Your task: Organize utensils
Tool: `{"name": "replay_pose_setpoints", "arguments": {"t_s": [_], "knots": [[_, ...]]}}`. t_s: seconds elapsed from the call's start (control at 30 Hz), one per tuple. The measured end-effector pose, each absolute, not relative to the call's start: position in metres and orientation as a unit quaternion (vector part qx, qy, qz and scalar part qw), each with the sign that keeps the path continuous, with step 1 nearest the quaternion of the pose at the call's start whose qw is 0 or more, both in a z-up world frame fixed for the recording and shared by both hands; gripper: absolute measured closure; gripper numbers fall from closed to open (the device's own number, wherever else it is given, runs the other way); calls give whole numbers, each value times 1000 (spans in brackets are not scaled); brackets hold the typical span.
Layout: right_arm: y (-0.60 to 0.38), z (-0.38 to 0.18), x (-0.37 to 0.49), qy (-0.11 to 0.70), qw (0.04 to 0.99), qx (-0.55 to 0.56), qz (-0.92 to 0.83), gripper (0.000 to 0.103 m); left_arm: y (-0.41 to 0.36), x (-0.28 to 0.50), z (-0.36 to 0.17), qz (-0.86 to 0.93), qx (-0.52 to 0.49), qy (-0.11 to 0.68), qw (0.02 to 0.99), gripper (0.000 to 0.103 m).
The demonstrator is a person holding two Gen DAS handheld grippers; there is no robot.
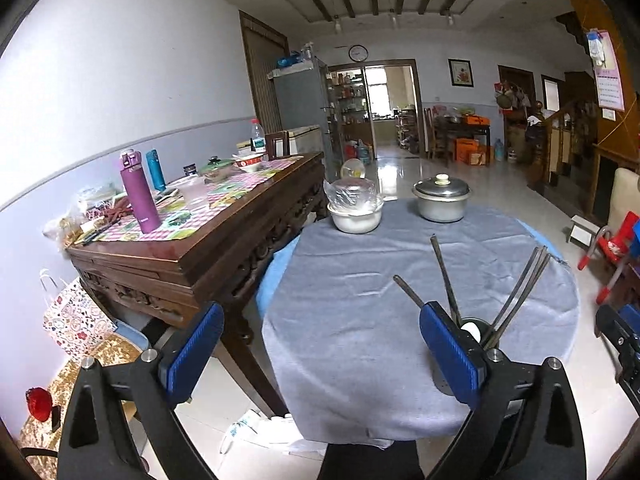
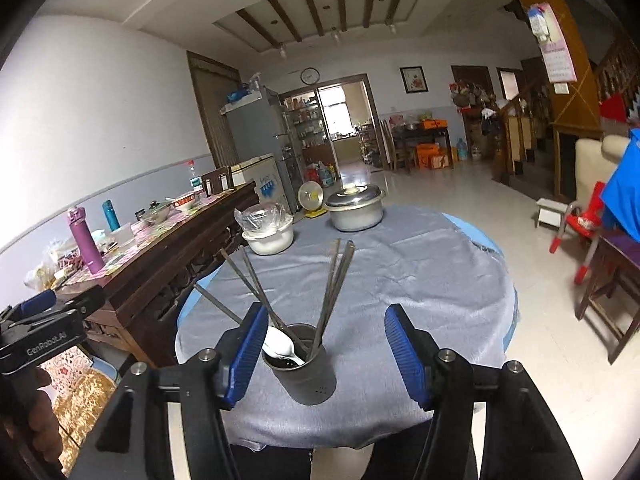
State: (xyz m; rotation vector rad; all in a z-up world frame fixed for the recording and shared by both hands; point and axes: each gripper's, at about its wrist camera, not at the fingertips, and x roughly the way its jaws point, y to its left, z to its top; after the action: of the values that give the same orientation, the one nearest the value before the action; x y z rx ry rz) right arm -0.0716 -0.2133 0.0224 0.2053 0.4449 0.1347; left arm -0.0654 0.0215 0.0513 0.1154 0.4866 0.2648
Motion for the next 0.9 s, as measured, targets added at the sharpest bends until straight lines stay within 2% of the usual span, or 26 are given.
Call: {"name": "replay_pose_setpoints", "arguments": {"t_s": [0.9], "knots": [[-192, 17, -87, 222, 968, 83, 80, 35, 27, -76, 48, 148, 50, 239, 959, 5]]}}
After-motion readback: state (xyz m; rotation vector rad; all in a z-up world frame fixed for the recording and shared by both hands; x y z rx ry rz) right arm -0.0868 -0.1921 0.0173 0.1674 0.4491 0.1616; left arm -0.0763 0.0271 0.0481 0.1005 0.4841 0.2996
